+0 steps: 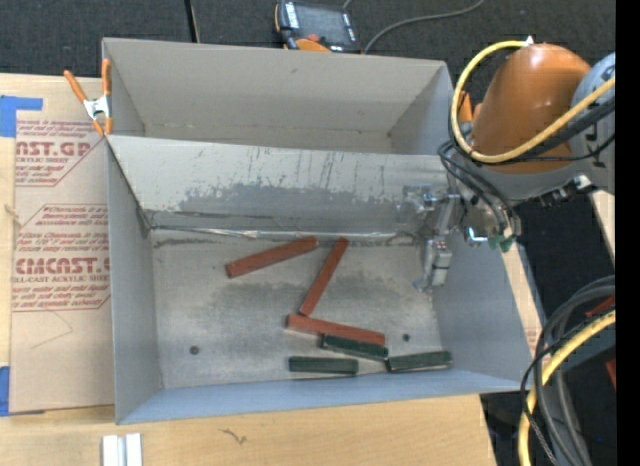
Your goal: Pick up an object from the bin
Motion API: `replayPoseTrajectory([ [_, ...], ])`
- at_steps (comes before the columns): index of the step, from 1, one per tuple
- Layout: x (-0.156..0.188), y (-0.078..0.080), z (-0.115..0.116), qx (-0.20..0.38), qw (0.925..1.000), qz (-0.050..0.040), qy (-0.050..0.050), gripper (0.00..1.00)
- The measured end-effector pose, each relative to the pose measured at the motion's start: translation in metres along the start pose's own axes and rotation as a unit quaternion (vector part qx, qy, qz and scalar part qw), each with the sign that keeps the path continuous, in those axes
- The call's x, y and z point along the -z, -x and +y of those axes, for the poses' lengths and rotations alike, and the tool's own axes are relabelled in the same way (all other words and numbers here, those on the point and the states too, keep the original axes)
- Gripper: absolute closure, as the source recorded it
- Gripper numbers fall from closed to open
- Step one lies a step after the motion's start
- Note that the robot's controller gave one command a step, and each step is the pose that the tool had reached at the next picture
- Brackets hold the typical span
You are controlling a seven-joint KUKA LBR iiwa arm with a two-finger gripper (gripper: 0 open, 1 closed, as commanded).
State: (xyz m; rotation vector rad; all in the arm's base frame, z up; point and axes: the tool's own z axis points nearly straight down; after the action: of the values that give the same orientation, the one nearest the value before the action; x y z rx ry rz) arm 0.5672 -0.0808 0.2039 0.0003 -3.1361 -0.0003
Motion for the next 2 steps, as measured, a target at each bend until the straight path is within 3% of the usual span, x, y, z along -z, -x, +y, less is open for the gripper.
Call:
replayPoseTrajectory([
  [1, -0.083, -0.080, 0.040, 0.020, 0.9998, 0.0040, 0.001, 0.00],
  [2, -0.133, -0.082, 0.044, 0.127, 0.9919, -0.0105, -0.001, 0.00],
])
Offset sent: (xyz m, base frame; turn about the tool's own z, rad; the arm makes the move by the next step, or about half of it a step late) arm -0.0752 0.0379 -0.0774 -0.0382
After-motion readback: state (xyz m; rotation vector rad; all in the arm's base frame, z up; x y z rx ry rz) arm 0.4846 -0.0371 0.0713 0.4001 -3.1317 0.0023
